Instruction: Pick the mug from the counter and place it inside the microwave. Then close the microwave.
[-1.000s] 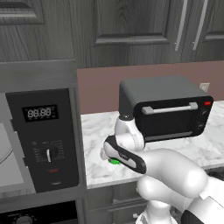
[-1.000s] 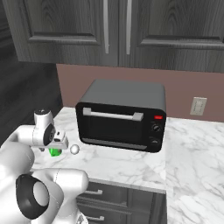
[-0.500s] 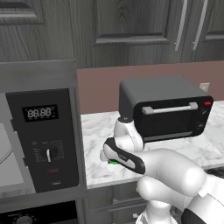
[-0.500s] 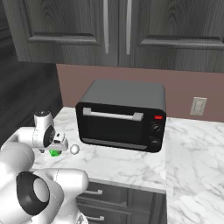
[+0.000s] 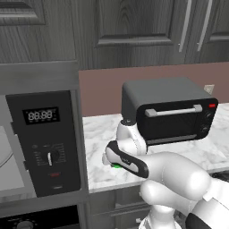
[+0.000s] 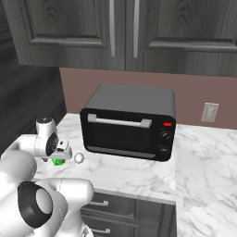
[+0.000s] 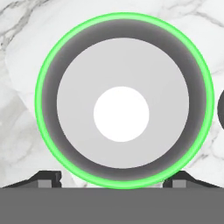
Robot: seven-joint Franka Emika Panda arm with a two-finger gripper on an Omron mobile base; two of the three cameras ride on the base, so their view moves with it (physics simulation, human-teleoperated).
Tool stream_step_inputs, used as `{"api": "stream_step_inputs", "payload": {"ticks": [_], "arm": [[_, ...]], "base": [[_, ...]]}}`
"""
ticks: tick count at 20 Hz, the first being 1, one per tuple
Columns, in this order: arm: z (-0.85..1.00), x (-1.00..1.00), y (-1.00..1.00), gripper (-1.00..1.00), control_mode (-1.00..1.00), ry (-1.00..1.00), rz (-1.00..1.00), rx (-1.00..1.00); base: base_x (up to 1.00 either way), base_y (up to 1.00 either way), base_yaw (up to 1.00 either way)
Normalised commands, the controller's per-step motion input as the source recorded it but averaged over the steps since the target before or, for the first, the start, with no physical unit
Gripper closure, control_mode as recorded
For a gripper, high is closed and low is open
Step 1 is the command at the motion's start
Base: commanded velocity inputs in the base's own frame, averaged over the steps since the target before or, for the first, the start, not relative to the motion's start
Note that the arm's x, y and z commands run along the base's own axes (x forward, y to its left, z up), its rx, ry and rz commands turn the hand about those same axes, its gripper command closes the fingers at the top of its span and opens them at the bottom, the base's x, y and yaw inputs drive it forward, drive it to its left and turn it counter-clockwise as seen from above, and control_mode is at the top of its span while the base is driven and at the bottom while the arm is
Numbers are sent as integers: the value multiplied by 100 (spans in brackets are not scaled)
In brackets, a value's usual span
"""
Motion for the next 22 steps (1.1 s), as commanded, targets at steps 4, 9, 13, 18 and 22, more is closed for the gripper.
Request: {"api": "stream_step_inputs", "payload": {"ticks": [4,9,13,18,22], "arm": [[0,0,0,100,-100,0,0,0],[0,0,0,100,-100,0,0,0],[0,0,0,100,-100,0,0,0],[5,-12,0,100,-100,0,0,0],[37,-56,-1,100,-100,0,7,0]], "base": [[0,0,0],[0,0,0],[0,0,0],[0,0,0],[0,0,0]]}}
